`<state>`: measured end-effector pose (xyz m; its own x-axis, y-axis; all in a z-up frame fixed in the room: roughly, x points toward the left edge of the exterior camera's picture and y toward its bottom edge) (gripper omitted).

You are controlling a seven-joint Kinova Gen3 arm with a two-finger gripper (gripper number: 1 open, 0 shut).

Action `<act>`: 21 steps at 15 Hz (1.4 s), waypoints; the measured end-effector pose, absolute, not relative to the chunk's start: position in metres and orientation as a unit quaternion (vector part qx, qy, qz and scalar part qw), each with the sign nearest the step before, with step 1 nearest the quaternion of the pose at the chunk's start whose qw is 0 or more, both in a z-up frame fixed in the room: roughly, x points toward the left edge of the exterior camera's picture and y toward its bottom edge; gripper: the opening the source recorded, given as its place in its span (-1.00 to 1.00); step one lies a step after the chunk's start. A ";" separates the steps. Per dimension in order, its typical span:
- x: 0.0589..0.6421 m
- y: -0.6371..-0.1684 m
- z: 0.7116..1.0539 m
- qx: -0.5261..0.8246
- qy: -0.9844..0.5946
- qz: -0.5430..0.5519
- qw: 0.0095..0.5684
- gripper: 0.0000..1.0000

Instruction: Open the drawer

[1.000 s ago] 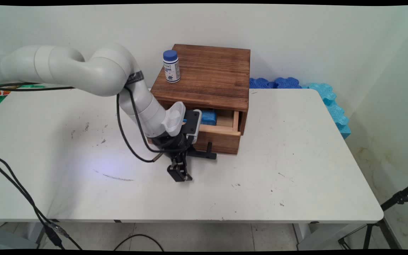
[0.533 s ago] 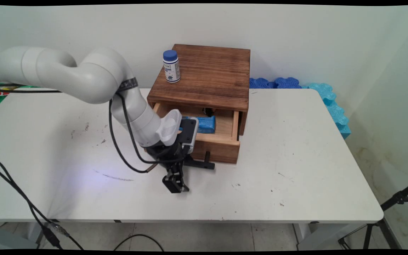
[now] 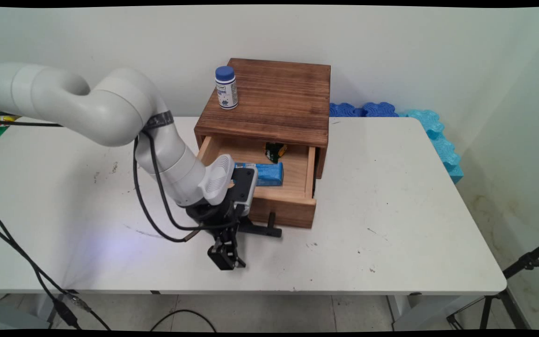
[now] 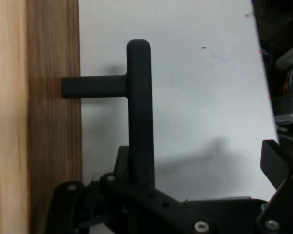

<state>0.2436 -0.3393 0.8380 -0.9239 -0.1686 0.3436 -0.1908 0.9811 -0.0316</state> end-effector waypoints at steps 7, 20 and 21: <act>0.242 -0.316 0.842 0.091 -0.979 0.016 0.179 1.00; 0.244 -0.284 0.850 0.090 -0.979 -0.005 0.184 1.00; 0.244 -0.283 0.851 0.090 -0.979 -0.007 0.184 1.00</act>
